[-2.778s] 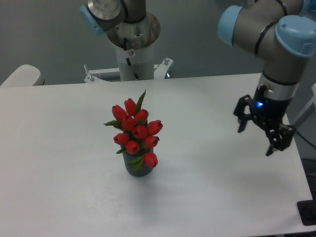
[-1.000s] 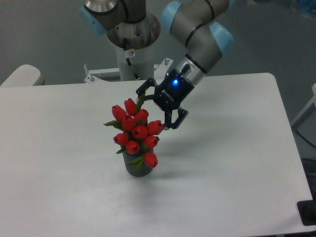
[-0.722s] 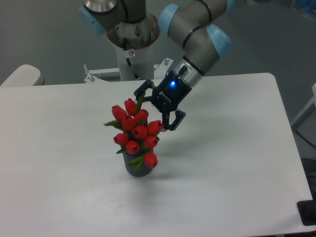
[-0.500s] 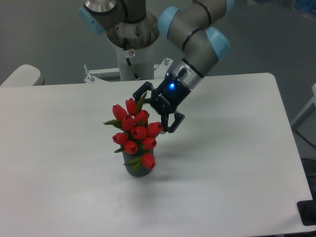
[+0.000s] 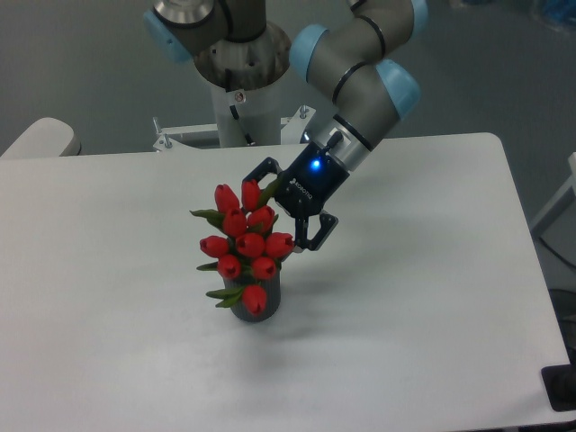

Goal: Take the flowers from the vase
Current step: 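Lower the gripper around the tulip stems and close it, then lift the gripped tulips straight up out of the grey vase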

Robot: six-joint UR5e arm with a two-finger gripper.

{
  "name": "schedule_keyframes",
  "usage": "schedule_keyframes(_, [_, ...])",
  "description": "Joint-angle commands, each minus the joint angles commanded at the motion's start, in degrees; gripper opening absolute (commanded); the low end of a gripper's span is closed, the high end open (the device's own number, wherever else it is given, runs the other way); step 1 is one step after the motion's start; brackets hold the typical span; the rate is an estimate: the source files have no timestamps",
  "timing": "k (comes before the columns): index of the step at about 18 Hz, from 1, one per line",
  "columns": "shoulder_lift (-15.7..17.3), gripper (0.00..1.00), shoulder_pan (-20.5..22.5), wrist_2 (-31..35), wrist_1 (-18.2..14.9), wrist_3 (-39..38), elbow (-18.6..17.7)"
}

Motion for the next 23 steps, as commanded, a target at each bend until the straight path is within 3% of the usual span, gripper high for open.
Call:
schedule_keyframes(12, [-0.8,1.0,-0.5,0.0,0.0,0.2,0.4])
schedule_keyframes(23, [-2.7,1.0,-3.1,-0.2,2.7,0.0,0.9])
